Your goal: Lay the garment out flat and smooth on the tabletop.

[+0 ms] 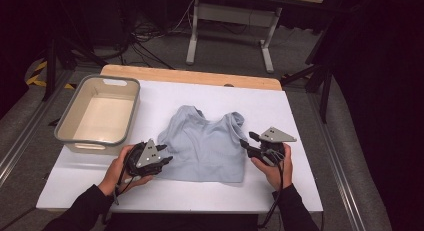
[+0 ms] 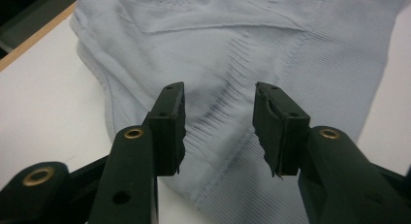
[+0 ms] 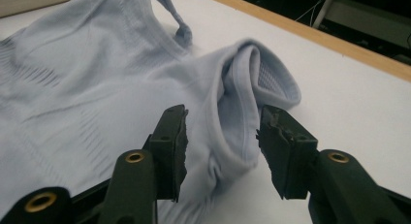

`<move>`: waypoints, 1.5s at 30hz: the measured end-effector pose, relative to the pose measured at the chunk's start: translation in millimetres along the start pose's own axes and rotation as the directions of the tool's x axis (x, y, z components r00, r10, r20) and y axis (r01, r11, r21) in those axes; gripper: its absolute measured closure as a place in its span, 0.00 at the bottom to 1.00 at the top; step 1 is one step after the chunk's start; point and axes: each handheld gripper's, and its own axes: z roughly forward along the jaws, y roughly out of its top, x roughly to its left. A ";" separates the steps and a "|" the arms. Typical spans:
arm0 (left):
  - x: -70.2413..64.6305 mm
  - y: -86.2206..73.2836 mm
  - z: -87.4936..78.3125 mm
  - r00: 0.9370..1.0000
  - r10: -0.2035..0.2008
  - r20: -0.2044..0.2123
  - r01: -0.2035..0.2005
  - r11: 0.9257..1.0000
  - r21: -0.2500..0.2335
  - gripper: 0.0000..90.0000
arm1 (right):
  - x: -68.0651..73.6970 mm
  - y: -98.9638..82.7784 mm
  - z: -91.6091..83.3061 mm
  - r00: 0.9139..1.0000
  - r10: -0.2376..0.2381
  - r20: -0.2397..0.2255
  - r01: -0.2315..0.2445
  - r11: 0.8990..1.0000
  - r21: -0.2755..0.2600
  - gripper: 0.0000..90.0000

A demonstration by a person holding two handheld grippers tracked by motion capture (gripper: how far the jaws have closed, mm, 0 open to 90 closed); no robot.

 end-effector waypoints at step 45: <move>-1.7 1.6 -1.5 0.990 0.055 0.131 -0.055 0.998 -0.007 0.99 | -0.5 -12.3 4.0 0.999 0.046 -0.006 -0.045 0.990 0.130 1.00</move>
